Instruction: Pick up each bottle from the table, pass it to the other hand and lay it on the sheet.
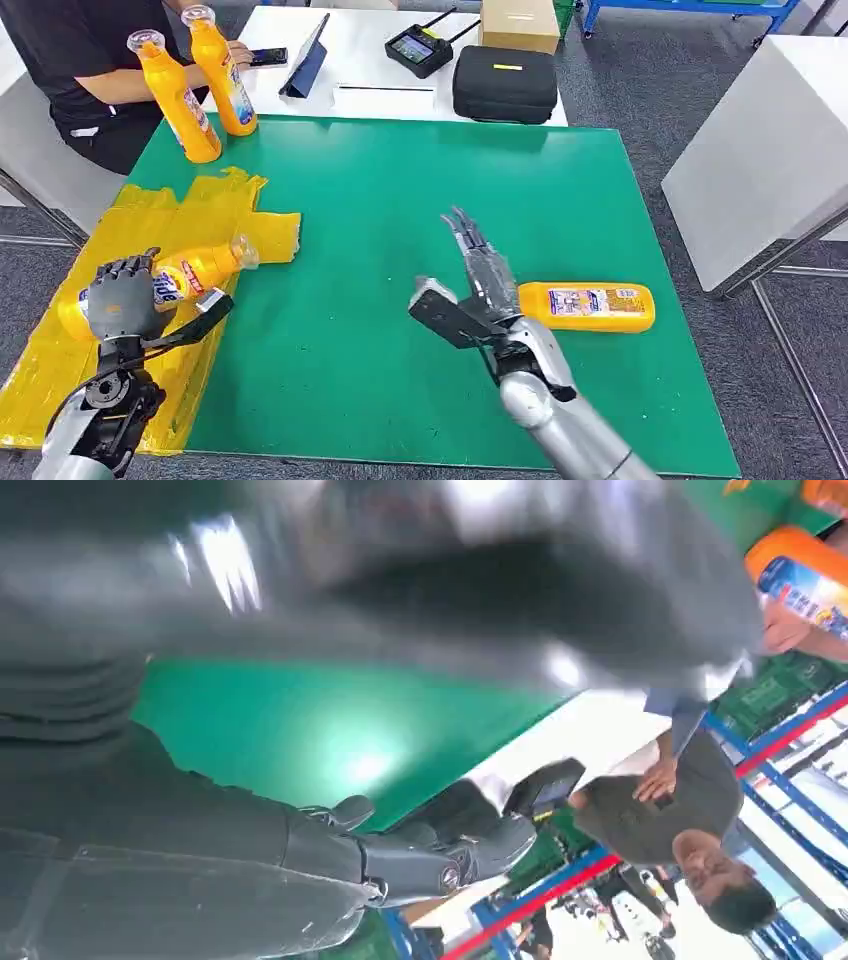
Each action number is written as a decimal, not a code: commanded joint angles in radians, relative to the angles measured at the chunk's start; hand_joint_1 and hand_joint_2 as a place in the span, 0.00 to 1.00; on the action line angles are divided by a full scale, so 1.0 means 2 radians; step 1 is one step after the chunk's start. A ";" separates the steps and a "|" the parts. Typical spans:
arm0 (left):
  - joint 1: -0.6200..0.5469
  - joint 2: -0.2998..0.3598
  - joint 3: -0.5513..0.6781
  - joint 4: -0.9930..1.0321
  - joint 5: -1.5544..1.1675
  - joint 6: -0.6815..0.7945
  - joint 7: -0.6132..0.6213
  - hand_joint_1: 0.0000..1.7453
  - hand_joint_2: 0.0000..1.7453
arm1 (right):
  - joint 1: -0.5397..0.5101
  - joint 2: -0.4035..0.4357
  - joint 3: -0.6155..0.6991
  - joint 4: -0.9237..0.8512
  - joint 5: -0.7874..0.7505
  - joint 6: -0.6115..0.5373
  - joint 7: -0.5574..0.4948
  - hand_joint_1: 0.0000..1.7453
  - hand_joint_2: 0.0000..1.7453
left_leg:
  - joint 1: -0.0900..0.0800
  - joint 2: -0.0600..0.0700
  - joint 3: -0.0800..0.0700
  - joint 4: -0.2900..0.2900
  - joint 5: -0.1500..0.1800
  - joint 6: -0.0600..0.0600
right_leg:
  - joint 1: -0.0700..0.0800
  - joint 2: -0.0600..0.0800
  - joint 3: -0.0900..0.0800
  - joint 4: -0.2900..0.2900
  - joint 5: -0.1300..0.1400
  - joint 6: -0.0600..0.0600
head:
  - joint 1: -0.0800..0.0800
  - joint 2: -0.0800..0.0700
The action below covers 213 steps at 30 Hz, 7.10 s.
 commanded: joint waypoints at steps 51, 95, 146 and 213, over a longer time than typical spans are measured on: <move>0.023 0.038 -0.140 -0.192 0.670 -0.071 -0.337 0.00 0.00 | 0.019 -0.244 -0.038 0.126 0.033 0.136 0.017 0.00 1.00 | -0.001 -0.004 0.002 0.000 -0.001 0.001 | 0.000 -0.003 0.004 0.000 -0.001 -0.002 | 0.000 0.000; 0.053 0.009 -0.188 -0.248 0.997 -0.367 -0.189 0.00 1.00 | -0.052 -0.077 0.002 0.082 -0.206 0.100 -0.067 1.00 1.00 | 0.001 0.006 0.008 0.000 -0.001 0.000 | 0.001 0.006 0.006 0.001 0.001 -0.003 | -0.001 0.000; -0.018 -0.114 -0.296 -0.276 1.013 -0.383 -0.142 0.00 1.00 | -0.136 0.176 0.086 0.288 -0.160 0.069 -0.040 1.00 1.00 | 0.000 -0.001 0.002 0.000 0.000 0.000 | 0.001 0.000 0.002 0.001 0.001 -0.003 | 0.000 0.000; -0.095 -0.025 -0.173 0.130 0.061 -0.026 -0.010 0.00 0.00 | -0.066 0.114 0.018 0.130 -0.140 0.087 -0.023 0.00 0.00 | 0.001 -0.001 0.000 0.000 0.001 0.000 | 0.001 -0.001 0.000 0.001 0.001 -0.003 | 0.000 0.000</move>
